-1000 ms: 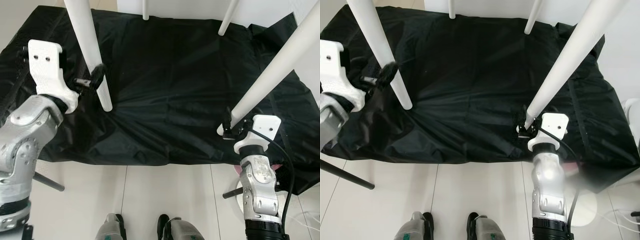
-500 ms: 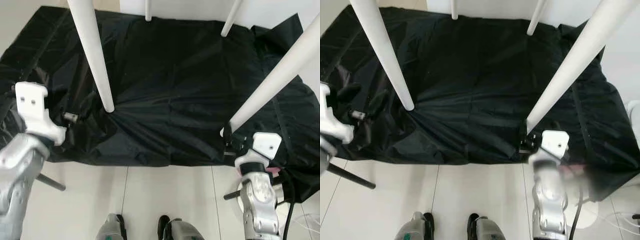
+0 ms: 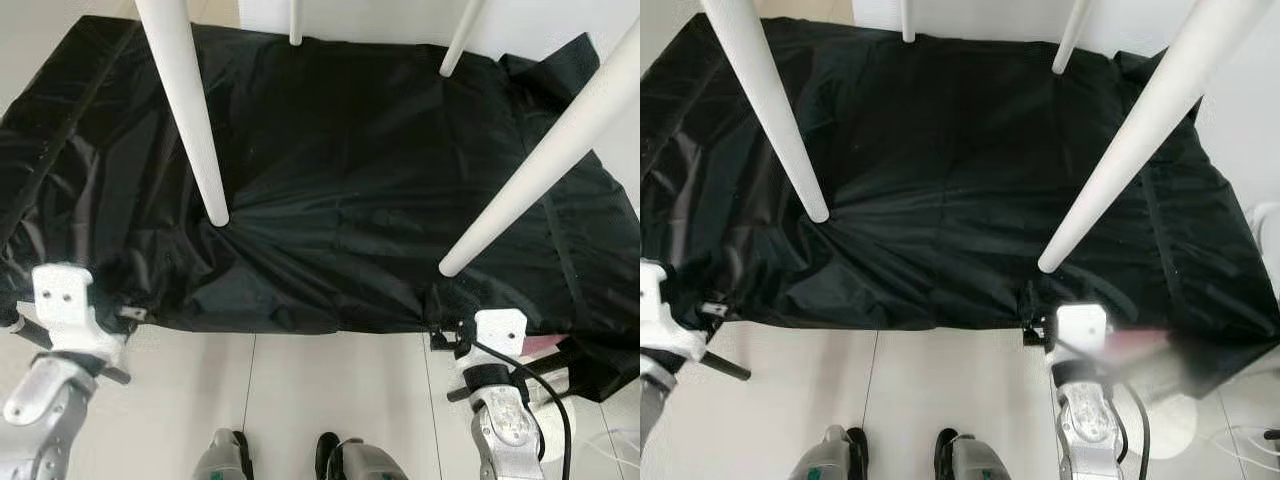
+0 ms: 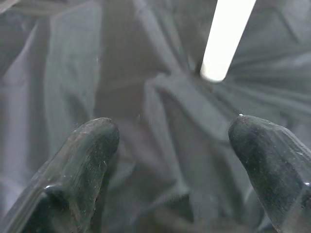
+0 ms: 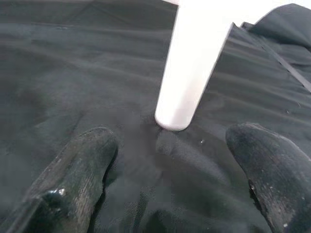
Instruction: Building children table
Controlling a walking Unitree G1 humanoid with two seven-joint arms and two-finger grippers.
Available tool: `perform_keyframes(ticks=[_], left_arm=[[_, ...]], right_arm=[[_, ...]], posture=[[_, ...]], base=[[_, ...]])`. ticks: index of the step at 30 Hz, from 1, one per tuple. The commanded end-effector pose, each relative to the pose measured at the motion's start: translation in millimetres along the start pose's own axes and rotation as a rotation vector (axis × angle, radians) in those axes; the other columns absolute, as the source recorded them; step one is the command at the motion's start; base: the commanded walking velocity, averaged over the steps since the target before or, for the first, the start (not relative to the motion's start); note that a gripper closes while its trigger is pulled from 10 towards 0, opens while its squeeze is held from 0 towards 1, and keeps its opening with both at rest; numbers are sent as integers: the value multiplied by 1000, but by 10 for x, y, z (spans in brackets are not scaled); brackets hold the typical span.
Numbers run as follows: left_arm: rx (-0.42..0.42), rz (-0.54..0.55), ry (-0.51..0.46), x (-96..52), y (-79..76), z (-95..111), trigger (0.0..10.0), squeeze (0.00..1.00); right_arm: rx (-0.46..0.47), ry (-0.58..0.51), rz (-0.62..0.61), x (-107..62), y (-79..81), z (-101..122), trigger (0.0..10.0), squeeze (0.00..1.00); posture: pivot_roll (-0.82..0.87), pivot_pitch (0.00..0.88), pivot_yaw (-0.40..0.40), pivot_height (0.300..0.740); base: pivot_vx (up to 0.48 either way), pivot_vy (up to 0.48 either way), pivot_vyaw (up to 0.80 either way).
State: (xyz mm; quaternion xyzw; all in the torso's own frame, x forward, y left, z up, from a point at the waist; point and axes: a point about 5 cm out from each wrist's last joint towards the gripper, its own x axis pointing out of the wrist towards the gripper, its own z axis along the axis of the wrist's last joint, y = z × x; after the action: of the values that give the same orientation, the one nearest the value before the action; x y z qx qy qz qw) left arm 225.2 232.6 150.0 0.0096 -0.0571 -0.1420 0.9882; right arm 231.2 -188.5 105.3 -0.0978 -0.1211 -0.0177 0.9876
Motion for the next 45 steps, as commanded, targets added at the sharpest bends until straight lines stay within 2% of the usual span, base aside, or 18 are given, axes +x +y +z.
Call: perform_keyframes(ticks=[1, 3, 7, 10, 15, 21, 26, 29, 31, 33, 36, 38, 39, 41, 42, 44, 45], left_arm=[[-6, -191, 37, -56, -141, -123, 10000, 0], [-38, -217, 69, -128, -216, -277, 10000, 0], [-25, -252, 107, -187, -298, -416, 10000, 0], [33, -289, 132, -255, -393, -556, 10000, 0], [71, -333, 195, -319, -496, -758, 10000, 0], [86, -345, 241, -405, -545, -950, 10000, 0], [94, -356, 250, -442, -576, -1025, 10000, 0], [86, -356, 237, -438, -587, -1018, 10000, 0], [70, -372, 171, -389, -641, -902, 10000, 0], [65, -378, 148, -370, -659, -859, 10000, 0], [49, -397, 72, -282, -716, -690, 10000, 0], [49, -397, 72, -282, -716, -690, 10000, 0], [47, -403, 52, -263, -724, -653, 10000, 0], [14, -378, -60, -124, -746, -391, 10000, 0], [14, -378, -60, -124, -746, -391, 10000, 0], [-22, -360, -158, -20, -761, -128, 10000, 0], [-22, -360, -158, -20, -761, -128, 10000, 0]], right_arm=[[-26, 57, 5, -110, -28, -131, 10000, 0], [-62, 105, 23, -226, -31, -283, 10000, 0], [-93, 140, 43, -328, -24, -398, 10000, 0], [-130, 157, 75, -419, -5, -490, 10000, 0], [-180, 192, 105, -544, -6, -620, 10000, 0], [-194, 227, 133, -643, -19, -715, 10000, 0], [-198, 219, 134, -680, -25, -738, 10000, 0], [-203, 198, 129, -674, -25, -717, 10000, 0], [-158, 96, 84, -531, -24, -523, 10000, 0], [-138, 56, 69, -474, -21, -441, 10000, 0], [-72, -93, 49, -246, 14, -89, 10000, 0], [-72, -93, 49, -246, 14, -89, 10000, 0], [-58, -125, 47, -199, 21, -10, 10000, 0], [8, -207, 27, -53, 19, 236, 10000, 0], [8, -207, 27, -53, 19, 236, 10000, 0], [51, -257, 18, 31, 17, 405, 10000, 0], [51, -257, 18, 31, 17, 405, 10000, 0]], posture=[[39, 185, -49, 740], [37, 179, -51, 740], [36, 174, -52, 740], [34, 169, -52, 740], [34, 164, -53, 740], [31, 163, -51, 740], [26, 164, -46, 740], [27, 164, -43, 740], [28, 168, -35, 740], [28, 169, -33, 740], [28, 174, -23, 740], [28, 174, -23, 740], [27, 174, -22, 740], [31, 179, -18, 740], [31, 179, -18, 740], [36, 181, -21, 740], [36, 181, -21, 740]], base=[[0, 0, 0], [0, 0, 0], [0, 0, 0], [0, 0, 0], [0, 0, 0], [0, 0, 0], [0, 0, 0], [0, 0, 0], [0, 0, 0], [0, 0, 0], [0, 0, 0], [0, 0, 0], [0, 0, 0], [0, 0, 0], [0, 0, 0], [0, 0, 0], [0, 0, 0]])
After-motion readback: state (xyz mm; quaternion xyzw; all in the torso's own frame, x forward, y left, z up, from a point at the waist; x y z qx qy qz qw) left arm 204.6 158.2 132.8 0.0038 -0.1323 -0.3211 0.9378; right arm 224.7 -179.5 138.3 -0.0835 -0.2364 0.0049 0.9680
